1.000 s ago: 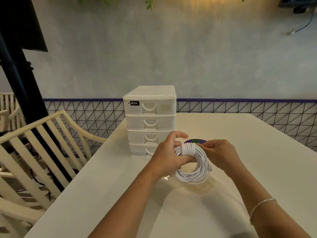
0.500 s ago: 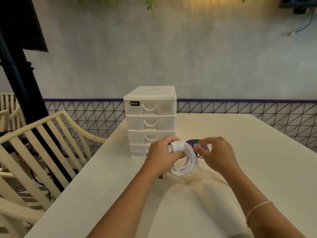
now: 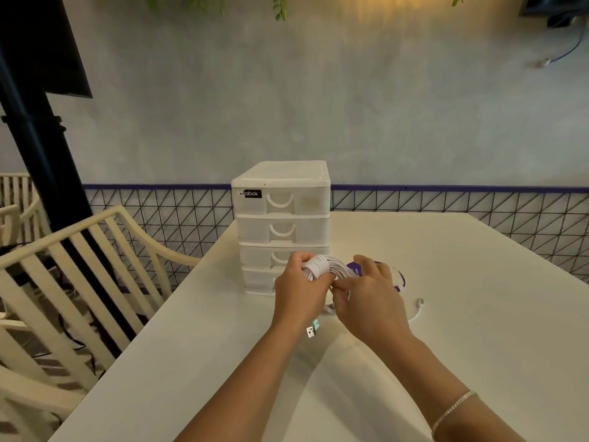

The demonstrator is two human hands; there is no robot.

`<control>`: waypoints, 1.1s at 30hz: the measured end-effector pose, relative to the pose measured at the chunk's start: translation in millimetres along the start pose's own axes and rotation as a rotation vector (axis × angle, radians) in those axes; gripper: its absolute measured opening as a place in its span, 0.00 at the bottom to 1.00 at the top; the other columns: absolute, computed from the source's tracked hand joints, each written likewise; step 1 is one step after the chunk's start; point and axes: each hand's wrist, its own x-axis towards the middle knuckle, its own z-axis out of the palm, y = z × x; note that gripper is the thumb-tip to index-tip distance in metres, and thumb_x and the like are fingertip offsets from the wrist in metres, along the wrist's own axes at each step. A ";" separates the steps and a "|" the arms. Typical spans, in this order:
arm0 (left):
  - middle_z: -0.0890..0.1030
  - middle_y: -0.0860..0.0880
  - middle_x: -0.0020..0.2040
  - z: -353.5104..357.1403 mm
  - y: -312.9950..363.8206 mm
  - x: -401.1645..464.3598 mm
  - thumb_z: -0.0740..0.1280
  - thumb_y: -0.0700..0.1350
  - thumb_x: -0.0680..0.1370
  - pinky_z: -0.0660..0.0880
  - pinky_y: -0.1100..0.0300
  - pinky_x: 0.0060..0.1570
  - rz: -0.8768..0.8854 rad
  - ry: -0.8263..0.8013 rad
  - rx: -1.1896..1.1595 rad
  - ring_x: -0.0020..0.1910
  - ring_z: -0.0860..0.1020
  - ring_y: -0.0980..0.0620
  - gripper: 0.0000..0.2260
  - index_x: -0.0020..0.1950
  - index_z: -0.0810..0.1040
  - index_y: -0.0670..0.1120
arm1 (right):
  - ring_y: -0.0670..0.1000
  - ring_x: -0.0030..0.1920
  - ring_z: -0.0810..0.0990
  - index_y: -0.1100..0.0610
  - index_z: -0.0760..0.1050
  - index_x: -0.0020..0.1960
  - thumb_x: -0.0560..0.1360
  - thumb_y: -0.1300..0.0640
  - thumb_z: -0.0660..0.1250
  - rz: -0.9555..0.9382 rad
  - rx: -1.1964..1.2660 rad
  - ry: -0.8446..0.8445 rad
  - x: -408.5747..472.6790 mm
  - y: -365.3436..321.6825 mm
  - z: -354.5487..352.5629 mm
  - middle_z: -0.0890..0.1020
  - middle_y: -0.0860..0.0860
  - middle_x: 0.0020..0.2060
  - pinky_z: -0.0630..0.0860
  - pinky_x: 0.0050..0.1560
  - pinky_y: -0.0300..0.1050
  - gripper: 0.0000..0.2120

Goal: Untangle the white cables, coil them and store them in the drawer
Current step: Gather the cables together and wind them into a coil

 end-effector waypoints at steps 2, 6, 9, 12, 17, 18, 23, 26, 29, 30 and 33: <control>0.76 0.59 0.43 0.1 -0.1 0.9 0.71 0.44 0.73 0.69 0.70 0.32 -0.012 -0.045 -0.031 0.39 0.75 0.62 0.13 0.53 0.70 0.53 | 0.57 0.69 0.60 0.50 0.80 0.57 0.79 0.50 0.56 0.033 -0.078 -0.065 -1.4 -2.5 1.5 0.62 0.53 0.71 0.69 0.61 0.47 0.15; 0.78 0.53 0.49 2.2 -2.1 3.0 0.72 0.44 0.72 0.75 0.64 0.42 -0.023 -0.187 -0.066 0.45 0.78 0.55 0.14 0.52 0.71 0.55 | 0.56 0.68 0.60 0.51 0.80 0.56 0.77 0.49 0.58 0.109 -0.051 -0.101 0.3 3.6 5.0 0.67 0.53 0.67 0.70 0.59 0.46 0.15; 0.80 0.50 0.50 1.3 -2.0 4.4 0.74 0.43 0.71 0.78 0.54 0.50 -0.030 -0.252 -0.169 0.49 0.79 0.49 0.14 0.48 0.72 0.57 | 0.55 0.64 0.66 0.51 0.83 0.47 0.74 0.48 0.59 0.097 0.052 -0.114 4.4 8.8 8.2 0.75 0.52 0.59 0.67 0.57 0.43 0.15; 0.80 0.50 0.49 -1.2 -0.9 5.1 0.73 0.45 0.72 0.78 0.52 0.50 0.000 -0.259 -0.192 0.48 0.79 0.50 0.12 0.48 0.74 0.59 | 0.56 0.65 0.65 0.51 0.84 0.43 0.70 0.45 0.56 0.066 0.113 -0.097 5.8 8.4 3.3 0.73 0.52 0.64 0.61 0.62 0.43 0.20; 0.80 0.51 0.48 -4.2 -0.7 6.1 0.72 0.49 0.72 0.78 0.51 0.50 0.003 -0.268 -0.174 0.47 0.78 0.51 0.09 0.48 0.74 0.59 | 0.56 0.65 0.65 0.47 0.83 0.37 0.66 0.47 0.65 0.099 0.290 -0.162 5.6 4.6 -3.4 0.73 0.51 0.61 0.65 0.64 0.49 0.09; 0.80 0.51 0.48 -4.6 -0.4 6.3 0.72 0.49 0.72 0.78 0.50 0.51 0.008 -0.271 -0.175 0.47 0.78 0.51 0.10 0.48 0.74 0.58 | 0.57 0.60 0.69 0.44 0.81 0.30 0.61 0.44 0.63 0.105 0.363 -0.175 7.1 5.7 -4.0 0.76 0.50 0.53 0.68 0.57 0.49 0.09; 0.81 0.52 0.47 -2.9 -0.6 7.1 0.73 0.49 0.72 0.78 0.49 0.52 0.027 -0.279 -0.183 0.47 0.79 0.51 0.10 0.48 0.75 0.59 | 0.50 0.36 0.75 0.58 0.79 0.30 0.63 0.60 0.70 0.160 0.711 -0.223 9.7 9.8 -16.0 0.79 0.56 0.34 0.70 0.38 0.46 0.04; 0.80 0.51 0.47 -5.5 -0.8 8.3 0.73 0.48 0.71 0.79 0.54 0.44 0.009 -0.310 -0.235 0.43 0.79 0.51 0.11 0.50 0.75 0.58 | 0.45 0.34 0.78 0.60 0.80 0.37 0.64 0.68 0.70 0.237 0.895 -0.275 9.6 10.4 -21.4 0.82 0.50 0.35 0.73 0.36 0.37 0.04; 0.78 0.51 0.42 -11.0 2.4 8.8 0.70 0.45 0.74 0.74 0.65 0.32 -0.014 -0.363 -0.296 0.32 0.75 0.56 0.11 0.52 0.74 0.57 | 0.47 0.38 0.79 0.60 0.80 0.43 0.64 0.68 0.69 0.236 0.987 -0.297 9.2 9.7 -23.8 0.83 0.53 0.40 0.73 0.40 0.38 0.08; 0.78 0.51 0.42 -12.8 3.5 9.0 0.69 0.44 0.74 0.74 0.66 0.30 -0.012 -0.377 -0.312 0.31 0.74 0.58 0.11 0.52 0.74 0.57 | 0.48 0.40 0.79 0.61 0.80 0.43 0.63 0.66 0.70 0.237 1.012 -0.297 9.5 9.8 -24.4 0.83 0.55 0.42 0.73 0.43 0.41 0.09; 0.77 0.51 0.42 -17.3 5.2 8.9 0.69 0.41 0.74 0.74 0.66 0.29 0.007 -0.423 -0.345 0.29 0.74 0.59 0.11 0.51 0.75 0.56 | 0.52 0.50 0.78 0.60 0.81 0.42 0.53 0.55 0.72 0.294 1.118 -0.283 12.8 12.4 -25.6 0.81 0.55 0.51 0.72 0.51 0.45 0.18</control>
